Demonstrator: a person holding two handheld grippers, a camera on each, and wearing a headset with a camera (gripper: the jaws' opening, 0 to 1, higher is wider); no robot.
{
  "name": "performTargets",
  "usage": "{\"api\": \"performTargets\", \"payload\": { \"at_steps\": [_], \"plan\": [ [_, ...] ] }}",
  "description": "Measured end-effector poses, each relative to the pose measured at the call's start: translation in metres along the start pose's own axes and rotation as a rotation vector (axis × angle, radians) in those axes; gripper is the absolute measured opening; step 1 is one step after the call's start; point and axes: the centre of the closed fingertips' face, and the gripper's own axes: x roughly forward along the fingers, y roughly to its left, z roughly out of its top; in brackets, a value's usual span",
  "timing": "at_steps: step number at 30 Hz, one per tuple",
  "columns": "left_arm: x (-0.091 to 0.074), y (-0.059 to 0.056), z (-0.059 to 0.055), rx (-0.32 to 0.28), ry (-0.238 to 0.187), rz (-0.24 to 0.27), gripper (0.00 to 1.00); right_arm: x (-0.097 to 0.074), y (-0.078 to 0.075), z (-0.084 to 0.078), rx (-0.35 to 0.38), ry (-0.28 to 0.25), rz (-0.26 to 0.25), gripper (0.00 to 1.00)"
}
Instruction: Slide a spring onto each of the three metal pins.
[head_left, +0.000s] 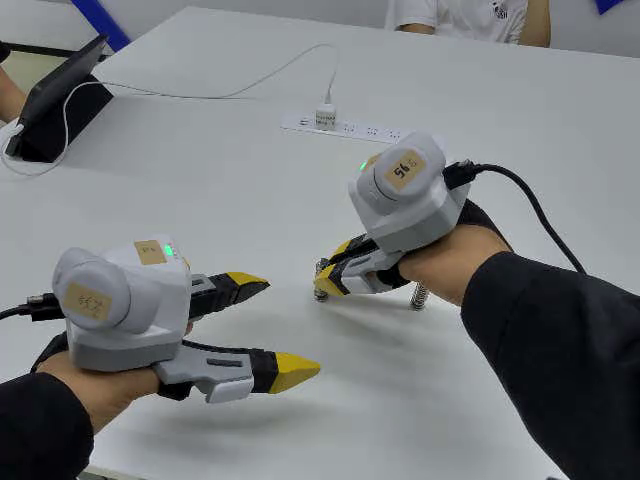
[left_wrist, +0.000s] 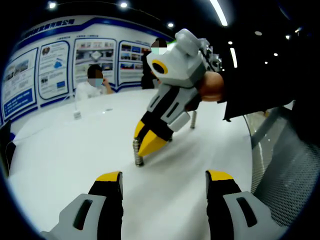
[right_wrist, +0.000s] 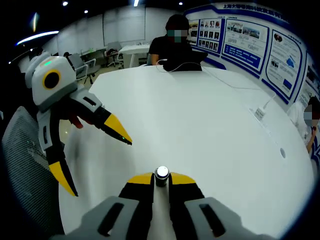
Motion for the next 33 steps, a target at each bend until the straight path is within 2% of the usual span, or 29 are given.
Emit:
{"api": "performTargets", "payload": {
  "at_steps": [13, 23, 33],
  "plan": [
    [0.0, 0.001, 0.002, 0.0, 0.0, 0.003, 0.69, -0.013, 0.001, -0.001, 0.003, -0.009, -0.011, 0.16],
    [0.0, 0.001, 0.004, 0.0, -0.001, 0.005, 0.7, -0.033, 0.002, 0.004, -0.006, -0.045, -0.03, 0.19],
    [0.0, 0.0, 0.006, 0.003, -0.002, 0.003, 0.7, -0.055, 0.01, 0.0, -0.018, -0.076, -0.04, 0.21]
  ]
}}
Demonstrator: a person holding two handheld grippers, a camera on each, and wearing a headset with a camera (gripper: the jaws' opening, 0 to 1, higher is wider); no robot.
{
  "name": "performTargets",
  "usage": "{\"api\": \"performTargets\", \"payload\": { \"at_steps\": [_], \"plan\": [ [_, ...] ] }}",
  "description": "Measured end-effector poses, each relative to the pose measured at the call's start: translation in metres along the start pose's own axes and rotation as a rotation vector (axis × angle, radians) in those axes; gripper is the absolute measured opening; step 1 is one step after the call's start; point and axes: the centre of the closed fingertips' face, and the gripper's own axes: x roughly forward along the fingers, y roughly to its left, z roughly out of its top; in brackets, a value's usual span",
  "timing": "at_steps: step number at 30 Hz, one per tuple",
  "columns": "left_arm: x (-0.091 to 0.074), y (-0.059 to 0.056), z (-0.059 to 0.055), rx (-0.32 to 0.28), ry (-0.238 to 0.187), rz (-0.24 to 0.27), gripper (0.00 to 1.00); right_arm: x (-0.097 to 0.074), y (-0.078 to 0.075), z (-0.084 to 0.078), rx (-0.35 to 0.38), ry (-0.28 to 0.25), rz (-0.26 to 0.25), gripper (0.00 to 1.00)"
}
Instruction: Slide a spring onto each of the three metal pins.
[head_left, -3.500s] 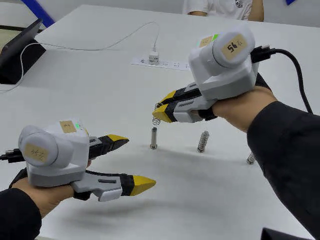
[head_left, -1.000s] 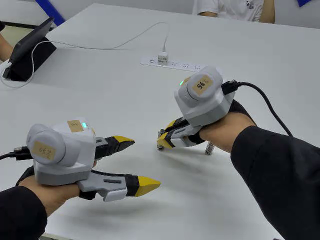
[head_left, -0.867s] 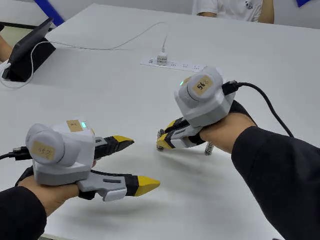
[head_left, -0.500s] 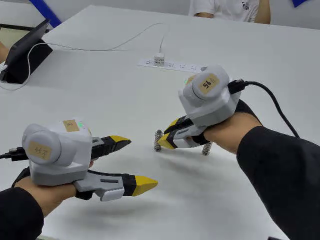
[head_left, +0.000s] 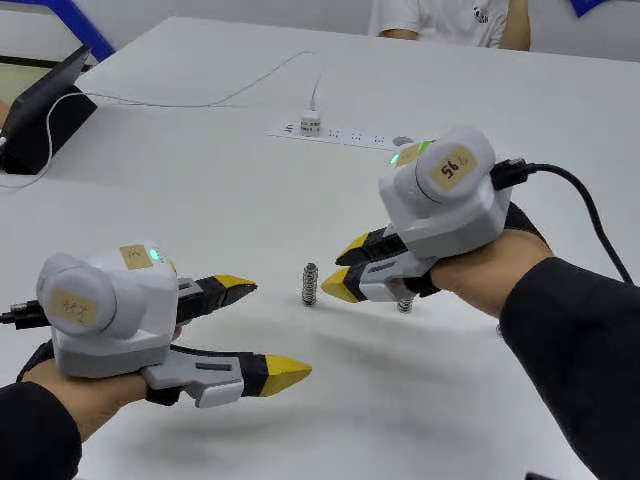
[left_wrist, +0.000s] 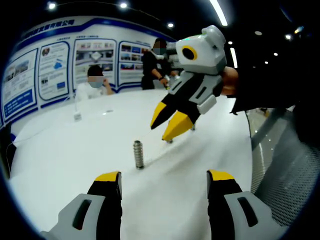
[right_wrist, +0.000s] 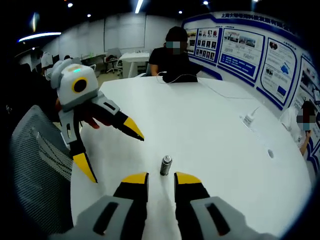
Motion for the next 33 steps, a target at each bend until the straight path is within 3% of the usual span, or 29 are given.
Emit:
{"api": "performTargets", "payload": {
  "at_steps": [33],
  "plan": [
    [0.003, 0.001, 0.006, 0.011, -0.006, -0.004, 0.73, -0.071, -0.003, -0.031, 0.081, -0.101, -0.085, 0.26]
  ]
}}
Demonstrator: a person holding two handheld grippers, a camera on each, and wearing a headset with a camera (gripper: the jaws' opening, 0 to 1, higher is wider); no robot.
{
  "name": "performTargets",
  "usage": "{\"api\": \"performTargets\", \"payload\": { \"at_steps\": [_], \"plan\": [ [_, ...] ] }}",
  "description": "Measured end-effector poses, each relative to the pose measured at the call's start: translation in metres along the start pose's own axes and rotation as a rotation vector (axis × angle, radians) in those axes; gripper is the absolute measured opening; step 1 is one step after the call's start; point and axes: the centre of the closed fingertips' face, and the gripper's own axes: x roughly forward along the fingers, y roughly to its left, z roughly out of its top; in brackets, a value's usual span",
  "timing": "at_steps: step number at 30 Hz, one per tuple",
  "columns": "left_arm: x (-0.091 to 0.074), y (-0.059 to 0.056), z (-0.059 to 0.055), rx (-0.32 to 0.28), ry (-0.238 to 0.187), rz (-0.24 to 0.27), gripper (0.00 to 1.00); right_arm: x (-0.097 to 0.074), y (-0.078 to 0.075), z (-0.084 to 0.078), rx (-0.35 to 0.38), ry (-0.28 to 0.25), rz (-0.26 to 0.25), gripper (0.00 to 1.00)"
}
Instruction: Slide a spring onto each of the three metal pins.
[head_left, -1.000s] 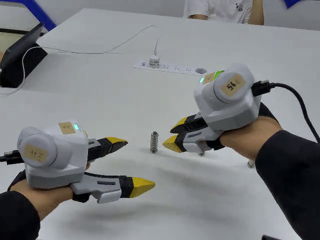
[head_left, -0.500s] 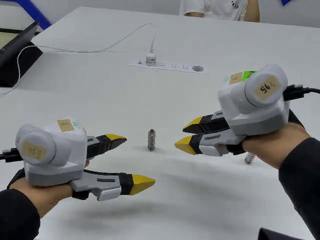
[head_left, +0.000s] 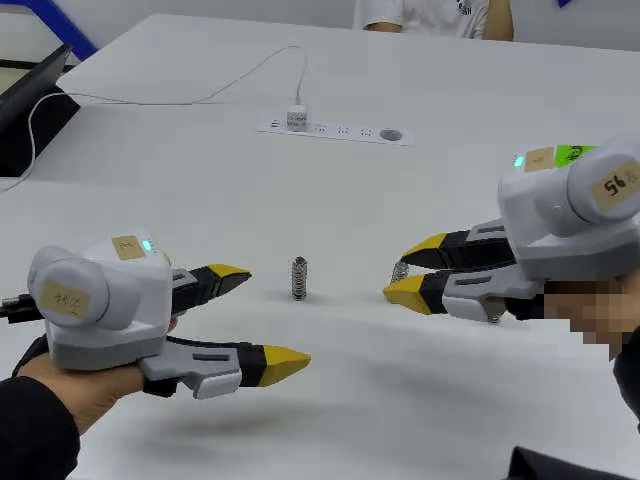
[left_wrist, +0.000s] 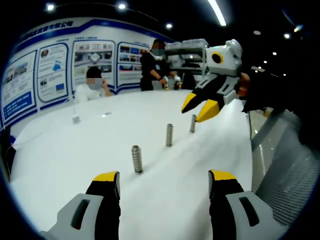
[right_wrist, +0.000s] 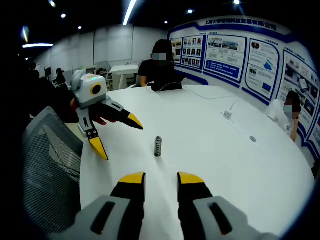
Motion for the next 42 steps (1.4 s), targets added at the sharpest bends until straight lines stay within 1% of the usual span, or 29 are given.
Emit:
{"api": "performTargets", "payload": {
  "at_steps": [5, 8, 10, 17, 21, 27, 34, 37, 40, 42],
  "plan": [
    [0.0, 0.0, 0.0, 0.0, -0.001, -0.001, 0.74, -0.011, -0.007, -0.011, 0.018, -0.003, -0.027, 0.26],
    [0.0, -0.001, 0.0, 0.001, 0.001, -0.002, 0.74, -0.018, -0.011, -0.015, 0.035, -0.013, -0.037, 0.27],
    [0.001, -0.002, 0.0, 0.002, 0.002, -0.003, 0.74, -0.023, -0.014, -0.019, 0.035, -0.017, -0.05, 0.27],
    [0.002, -0.002, 0.002, 0.003, 0.001, -0.005, 0.74, -0.039, -0.024, -0.033, 0.071, -0.023, -0.094, 0.29],
    [0.002, -0.002, 0.001, 0.001, 0.005, -0.004, 0.75, -0.047, -0.029, -0.039, 0.089, -0.032, -0.12, 0.29],
    [0.002, -0.003, 0.0, 0.0, 0.01, -0.006, 0.75, -0.058, -0.036, -0.045, 0.105, -0.044, -0.153, 0.31],
    [0.003, -0.002, -0.001, -0.001, 0.009, -0.007, 0.75, -0.07, -0.044, -0.057, 0.127, -0.045, -0.189, 0.33],
    [0.003, -0.003, -0.001, -0.002, 0.01, -0.006, 0.75, -0.075, -0.048, -0.061, 0.139, -0.054, -0.203, 0.34],
    [0.003, -0.004, -0.002, -0.003, 0.013, -0.006, 0.75, -0.078, -0.051, -0.067, 0.148, -0.06, -0.211, 0.35],
    [0.003, -0.005, -0.002, -0.003, 0.015, -0.007, 0.75, -0.079, -0.05, -0.071, 0.148, -0.062, -0.209, 0.36]
  ]
}}
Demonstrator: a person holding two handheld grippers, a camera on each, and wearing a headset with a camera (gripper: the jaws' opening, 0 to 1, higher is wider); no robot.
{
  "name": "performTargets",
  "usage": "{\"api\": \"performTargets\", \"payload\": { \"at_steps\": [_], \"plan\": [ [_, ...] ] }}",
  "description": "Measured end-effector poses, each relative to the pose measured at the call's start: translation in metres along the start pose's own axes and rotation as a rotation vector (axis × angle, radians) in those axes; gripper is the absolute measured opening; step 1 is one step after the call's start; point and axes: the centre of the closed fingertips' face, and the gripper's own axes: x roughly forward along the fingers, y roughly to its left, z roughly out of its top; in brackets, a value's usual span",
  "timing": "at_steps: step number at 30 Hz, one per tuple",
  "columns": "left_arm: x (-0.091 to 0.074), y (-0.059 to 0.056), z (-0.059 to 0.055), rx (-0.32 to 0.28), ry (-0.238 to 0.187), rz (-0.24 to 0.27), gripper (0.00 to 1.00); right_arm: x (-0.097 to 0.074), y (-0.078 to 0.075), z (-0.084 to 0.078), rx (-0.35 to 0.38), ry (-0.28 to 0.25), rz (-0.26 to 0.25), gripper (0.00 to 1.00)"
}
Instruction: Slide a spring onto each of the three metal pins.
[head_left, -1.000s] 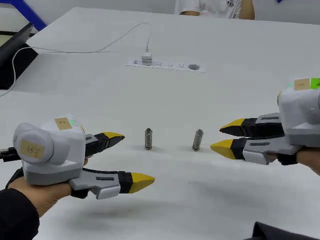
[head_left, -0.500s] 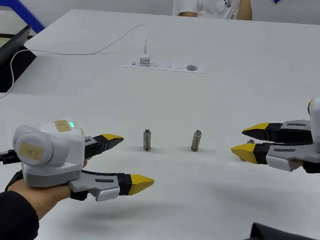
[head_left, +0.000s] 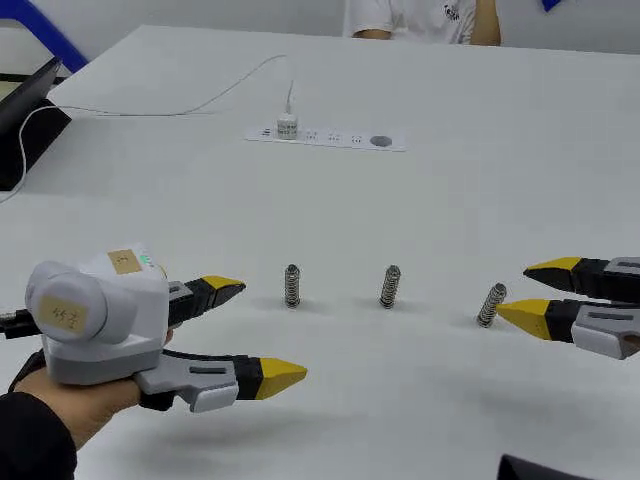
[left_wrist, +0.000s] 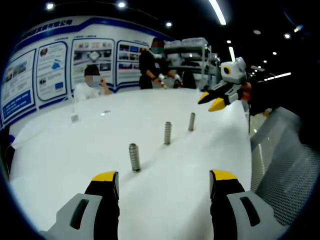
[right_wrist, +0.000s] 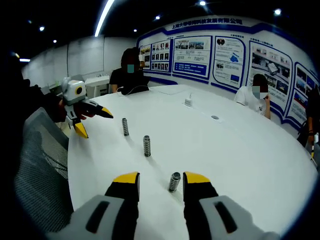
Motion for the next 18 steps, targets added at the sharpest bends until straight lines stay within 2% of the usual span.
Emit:
{"api": "performTargets", "payload": {
  "at_steps": [9, 18],
  "plan": [
    [0.0, -0.001, -0.002, 0.003, 0.005, 0.002, 0.75, -0.002, -0.002, -0.02, 0.001, 0.001, 0.009, 0.41],
    [0.0, 0.0, -0.004, -0.007, 0.003, 0.008, 0.76, 0.0, 0.001, -0.031, -0.005, 0.004, 0.016, 0.47]
  ]
}}
